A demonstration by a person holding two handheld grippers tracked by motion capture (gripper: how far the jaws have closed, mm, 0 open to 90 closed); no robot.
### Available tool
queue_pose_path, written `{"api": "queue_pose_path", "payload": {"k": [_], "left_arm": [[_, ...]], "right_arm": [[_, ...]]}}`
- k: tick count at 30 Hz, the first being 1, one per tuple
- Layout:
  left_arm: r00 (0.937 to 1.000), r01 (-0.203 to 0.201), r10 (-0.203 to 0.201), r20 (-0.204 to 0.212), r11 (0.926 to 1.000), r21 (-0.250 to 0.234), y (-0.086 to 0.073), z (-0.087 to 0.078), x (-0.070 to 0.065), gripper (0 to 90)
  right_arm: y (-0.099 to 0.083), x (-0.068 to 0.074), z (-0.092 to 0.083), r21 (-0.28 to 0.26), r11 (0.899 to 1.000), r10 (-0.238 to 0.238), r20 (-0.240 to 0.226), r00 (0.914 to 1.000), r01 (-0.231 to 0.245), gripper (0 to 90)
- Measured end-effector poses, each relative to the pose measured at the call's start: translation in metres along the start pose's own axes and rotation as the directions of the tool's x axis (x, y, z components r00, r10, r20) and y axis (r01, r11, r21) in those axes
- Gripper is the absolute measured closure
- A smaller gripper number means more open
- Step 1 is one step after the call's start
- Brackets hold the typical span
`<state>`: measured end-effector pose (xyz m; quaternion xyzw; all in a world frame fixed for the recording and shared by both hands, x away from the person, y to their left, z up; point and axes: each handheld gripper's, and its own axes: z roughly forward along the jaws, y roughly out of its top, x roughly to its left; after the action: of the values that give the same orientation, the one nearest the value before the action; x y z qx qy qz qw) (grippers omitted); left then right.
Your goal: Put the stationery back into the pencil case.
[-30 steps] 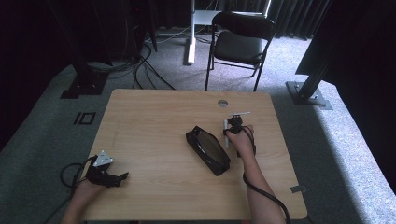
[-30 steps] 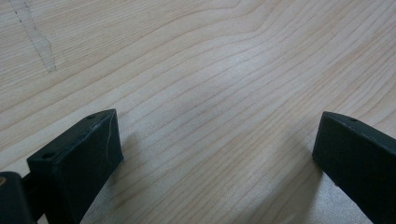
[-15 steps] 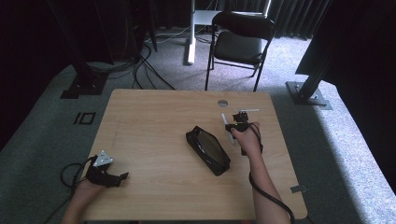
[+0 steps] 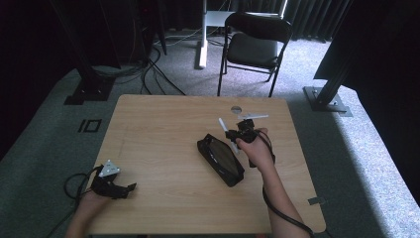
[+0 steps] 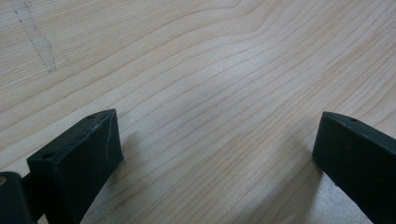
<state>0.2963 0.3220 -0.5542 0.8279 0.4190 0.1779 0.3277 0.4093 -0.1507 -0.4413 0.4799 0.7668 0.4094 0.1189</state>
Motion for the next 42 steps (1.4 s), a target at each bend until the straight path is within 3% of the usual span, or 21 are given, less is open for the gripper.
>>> {"api": "queue_pose_path", "payload": {"k": [4,12,16,21,32,42], "left_arm": [[1.0,0.0,0.0,0.0,1.0,0.0,0.0,0.0,0.0,1.6],[1.0,0.0,0.0,0.0,1.0,0.0,0.0,0.0,0.0,1.6],[1.0,0.0,0.0,0.0,1.0,0.0,0.0,0.0,0.0,1.6],[1.0,0.0,0.0,0.0,1.0,0.0,0.0,0.0,0.0,1.6],[1.0,-0.001,0.001,0.0,1.0,0.0,0.0,0.0,0.0,1.6],[1.0,0.0,0.0,0.0,1.0,0.0,0.0,0.0,0.0,1.6]], "right_arm": [[-0.003,0.011,0.007,0.033,0.999,-0.019,-0.037,0.9991,0.021,78.4],[-0.014,0.025,0.022,0.11,0.991,-0.071,-0.045,0.9964,0.076,78.3],[-0.018,0.029,0.026,0.156,0.981,-0.111,-0.041,0.993,0.116,78.4],[-0.024,0.032,0.034,0.205,0.969,-0.128,-0.047,0.9906,0.135,78.4],[-0.03,0.032,0.045,0.26,0.955,-0.139,-0.019,0.9902,0.139,78.3],[-0.031,0.031,0.044,0.253,0.959,-0.128,-0.02,0.9916,0.129,76.3]]}}
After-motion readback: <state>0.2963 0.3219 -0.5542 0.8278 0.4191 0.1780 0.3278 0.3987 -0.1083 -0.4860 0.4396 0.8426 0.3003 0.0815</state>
